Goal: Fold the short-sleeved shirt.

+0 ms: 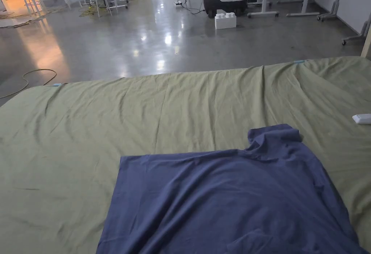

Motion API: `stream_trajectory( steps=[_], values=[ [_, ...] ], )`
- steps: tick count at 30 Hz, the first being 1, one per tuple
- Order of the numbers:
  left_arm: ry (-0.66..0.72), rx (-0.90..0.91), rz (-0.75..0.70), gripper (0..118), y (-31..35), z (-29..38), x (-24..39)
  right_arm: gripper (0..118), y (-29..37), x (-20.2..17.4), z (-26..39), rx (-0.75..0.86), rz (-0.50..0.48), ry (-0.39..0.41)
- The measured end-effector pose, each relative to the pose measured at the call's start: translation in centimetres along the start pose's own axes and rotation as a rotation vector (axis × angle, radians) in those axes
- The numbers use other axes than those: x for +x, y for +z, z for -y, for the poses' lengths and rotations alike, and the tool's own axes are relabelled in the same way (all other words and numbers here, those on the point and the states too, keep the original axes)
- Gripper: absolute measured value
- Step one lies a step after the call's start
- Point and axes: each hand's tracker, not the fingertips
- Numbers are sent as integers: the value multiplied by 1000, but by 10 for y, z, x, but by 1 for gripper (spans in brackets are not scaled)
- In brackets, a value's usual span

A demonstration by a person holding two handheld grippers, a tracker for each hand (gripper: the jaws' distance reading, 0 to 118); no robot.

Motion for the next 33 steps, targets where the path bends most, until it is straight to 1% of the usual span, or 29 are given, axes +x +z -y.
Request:
stream_trajectory(
  steps=[1, 3, 5, 6, 7, 8, 9, 10, 11, 12, 13, 14, 15, 16, 17, 18, 20, 22, 26, 28, 29, 30, 31, 32, 33],
  values=[
    [19, 41, 2, 92, 7, -8, 10, 89, 6, -11, -5, 60, -8, 53],
    [13, 97, 31, 90, 17, -18, 28, 89, 9, -27, -13, 104, -50, 140],
    [-39, 124, 75, 84, 22, -23, 41, 86, 12, -38, -18, 134, -73, 174],
    [-71, 149, 90, 77, 27, -24, 49, 79, 14, -45, -21, 140, -91, 182],
    [-107, 164, 99, 60, 31, -25, 57, 60, 11, -44, -21, 131, -102, 176],
    [-146, 183, 108, 60, 36, -26, 66, 60, 12, -47, -22, 136, -114, 175],
    [-174, 191, 114, 53, 37, -26, 67, 53, 13, -49, -23, 136, -122, 172],
    [-207, 191, 123, 42, 40, -27, 72, 40, 15, -52, -22, 139, -124, 168],
    [-220, 190, 125, 23, 41, -27, 74, 18, 12, -49, -18, 138, -125, 160],
    [-212, 173, 143, 9, 41, -27, 73, 9, 13, -50, -17, 142, -121, 160],
    [-186, 161, 202, 1, 42, -26, 71, 7, 14, -51, -17, 148, -121, 165],
    [-160, 159, 219, 0, 42, -25, 70, 2, 14, -51, -16, 137, -125, 160],
    [-147, 154, 239, 0, 42, -25, 72, 0, 15, -53, -15, 149, -114, 163],
    [-154, 141, 182, 0, 41, -27, 70, 0, 15, -53, -17, 169, -110, 177],
    [-145, 137, 176, 0, 41, -27, 69, 0, 16, -51, -18, 166, -118, 177],
    [-132, 139, 167, 0, 40, -27, 67, 0, 14, -49, -18, 145, -125, 156],
    [-87, 131, 156, 0, 38, -29, 57, 0, 14, -51, -18, 160, -124, 174],
    [-62, 133, 144, 0, 36, -30, 48, 0, 13, -49, -19, 148, -121, 173],
    [0, 95, 88, 0, 24, -24, 26, 0, 10, -46, -15, 130, -135, 137],
    [58, -18, 46, 0, 9, -10, 10, 0, 9, -45, -10, 114, -137, 121],
    [86, -64, 17, 7, -2, -1, 0, 0, 9, -44, -7, 100, -138, 114],
    [99, -137, 14, 21, -13, 10, -10, 0, 8, -43, -4, 91, -139, 113],
    [119, -205, 8, 47, -24, 23, -20, 0, 7, -42, 1, 76, -140, 112],
    [141, -261, 0, 62, -35, 38, -26, 0, 7, -41, 6, 52, -142, 112],
    [157, -283, 19, 65, -45, 49, -32, 0, 6, -40, 8, 41, -143, 114]
  ],
)
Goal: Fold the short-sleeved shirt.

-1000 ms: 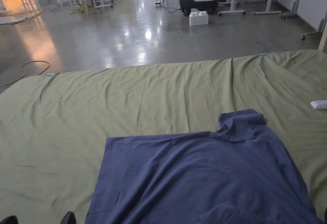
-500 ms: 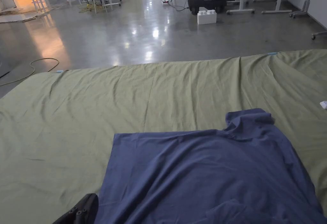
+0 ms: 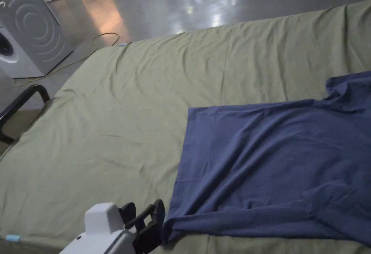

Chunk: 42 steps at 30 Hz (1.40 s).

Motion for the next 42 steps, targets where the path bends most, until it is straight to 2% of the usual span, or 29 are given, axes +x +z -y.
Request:
stream_trajectory(
  steps=[3, 8, 12, 14, 16, 19, 22, 23, 24, 25, 26, 27, 28, 32, 34, 37, 38, 39, 40, 41, 42],
  values=[
    [78, -136, 41, 65, -35, 27, -21, 0, -2, 1, 7, -40, -2, -1],
    [97, -293, 28, 65, -79, 55, -24, 0, -4, 7, 15, -78, 15, -10],
    [70, -290, 26, 63, -95, 49, -16, 0, -3, 11, 17, -89, 34, -29],
    [65, -305, 8, 52, -100, 47, -13, 0, -3, 10, 17, -99, 47, -38],
    [23, -312, 20, 31, -100, 43, -10, 0, -2, 12, 18, -107, 63, -45],
    [-19, -341, 54, 10, -101, 40, -1, 0, 1, 23, 20, -120, 92, -45],
    [-185, -391, 11, 9, -110, 41, 18, 1, -3, 34, 23, -179, 136, -55],
    [-235, -408, 4, 9, -112, 41, 21, 8, -8, 40, 26, -231, 146, -66],
    [-259, -417, 1, 9, -115, 41, 24, 24, -14, 46, 29, -266, 156, -85],
    [-274, -428, 0, 9, -117, 40, 26, 56, -22, 54, 35, -297, 178, -113],
    [-262, -429, 1, 9, -117, 38, 27, 71, -31, 68, 44, -359, 172, -143],
    [-256, -431, 4, 9, -114, 37, 29, 74, -38, 75, 50, -386, 171, -160],
    [-249, -434, 9, 9, -112, 35, 28, 73, -47, 80, 56, -408, 176, -164],
    [-169, -439, 33, 9, -112, 32, 19, 73, -87, 92, 74, -515, 179, -87],
    [-178, -445, 12, 9, -112, 30, 19, 72, -105, 98, 81, -554, 190, -69],
    [-177, -451, 12, 9, -113, 29, 19, 68, -123, 105, 90, -614, 179, -107],
    [-177, -452, 12, 9, -112, 28, 20, 58, -124, 106, 92, -617, 159, -134],
    [-174, -453, 13, 9, -114, 28, 18, 43, -123, 107, 93, -607, 153, -152],
    [-158, -455, 23, 9, -113, 28, 18, 16, -122, 106, 93, -592, 138, -188],
    [-156, -453, 22, 9, -111, 27, 18, 7, -120, 105, 92, -584, 127, -205],
    [-159, -445, 22, 8, -108, 26, 18, 6, -117, 105, 91, -588, 137, -197]
  ],
)
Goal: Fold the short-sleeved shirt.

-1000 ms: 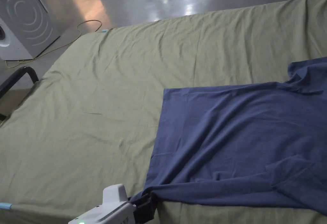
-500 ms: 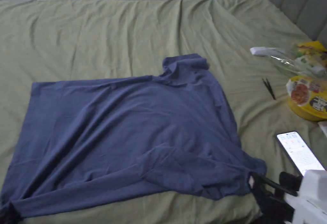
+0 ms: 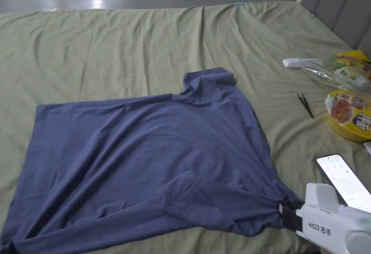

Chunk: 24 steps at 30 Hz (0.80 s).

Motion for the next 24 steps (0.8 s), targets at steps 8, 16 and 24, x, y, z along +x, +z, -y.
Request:
stream_trajectory(
  steps=[8, 16, 24],
  values=[
    [-39, 245, 3, 7, 55, -15, 8, 5, 49, -6, -13, 181, -33, -29],
    [-34, 323, 46, 7, 36, -106, -14, 5, 27, -26, -111, 266, -78, -91],
    [49, 231, 24, 7, -43, -181, -25, 5, -69, -42, -183, 168, -19, -88]
  ],
)
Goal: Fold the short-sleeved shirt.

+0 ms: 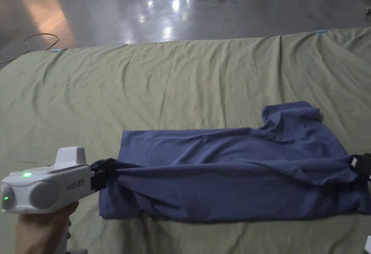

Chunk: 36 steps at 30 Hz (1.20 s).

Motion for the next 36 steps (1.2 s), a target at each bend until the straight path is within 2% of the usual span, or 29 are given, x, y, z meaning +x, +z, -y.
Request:
stream_trajectory(
  steps=[5, 6, 7, 8, 10, 11, 12, 15, 17, 20, 24, 25, 27, 28, 29, 30, 31, 32, 33, 34, 35, 36],
  values=[
    [16, -43, -28, 7, -46, -10, -1, 5, -39, -9, -4, -31, 46, 39],
    [19, -37, -32, 10, -53, -9, -2, 5, -43, -9, -2, -36, 52, 44],
    [22, -47, -34, 24, -59, -7, -3, 9, -47, -9, 0, -42, 61, 46],
    [20, -46, -48, 43, -64, -4, -3, 23, -52, -5, 1, -50, 65, 43],
    [19, -39, -53, 82, -61, -4, -5, 74, -54, -1, 3, -77, 73, 48],
    [16, -22, -46, 84, -52, -2, -5, 77, -45, 2, 4, -63, 90, 57],
    [10, 24, -39, 84, -38, 0, -4, 76, -34, 5, 4, -20, 81, 65],
    [-78, 255, -9, 84, 23, 1, -4, 76, 9, 10, 9, 111, 7, 89],
    [-127, 371, 29, 84, 78, 8, 5, 76, 49, 6, 14, 200, -25, 129],
    [-189, 452, 67, 84, 151, 22, 25, 76, 112, -8, 27, 331, -93, 203],
    [-264, 569, -8, 83, 220, 46, 55, 74, 181, -31, 49, 440, -157, 270],
    [-255, 617, -26, 82, 234, 54, 63, 68, 196, -37, 56, 467, -171, 281],
    [-205, 636, -22, 74, 257, 64, 71, 45, 220, -47, 68, 500, -192, 282],
    [-180, 658, -14, 56, 266, 71, 75, 24, 228, -49, 73, 524, -203, 277],
    [-166, 675, 0, 56, 271, 79, 76, 24, 236, -53, 77, 553, -211, 281],
    [-158, 673, 4, 51, 278, 84, 80, 21, 243, -57, 81, 561, -211, 289],
    [-151, 675, 1, 38, 284, 89, 83, 16, 248, -60, 86, 552, -206, 287],
    [-147, 679, -6, 18, 287, 94, 87, 12, 248, -55, 91, 561, -206, 301],
    [-144, 683, -9, 9, 291, 97, 88, 8, 251, -57, 92, 565, -207, 323],
    [-147, 685, -2, 6, 296, 102, 88, 2, 253, -58, 94, 562, -206, 329],
    [-160, 679, 39, 0, 299, 105, 87, 2, 254, -58, 96, 571, -202, 336],
    [-157, 686, 32, 0, 302, 107, 87, 0, 256, -62, 98, 574, -204, 342]
  ],
)
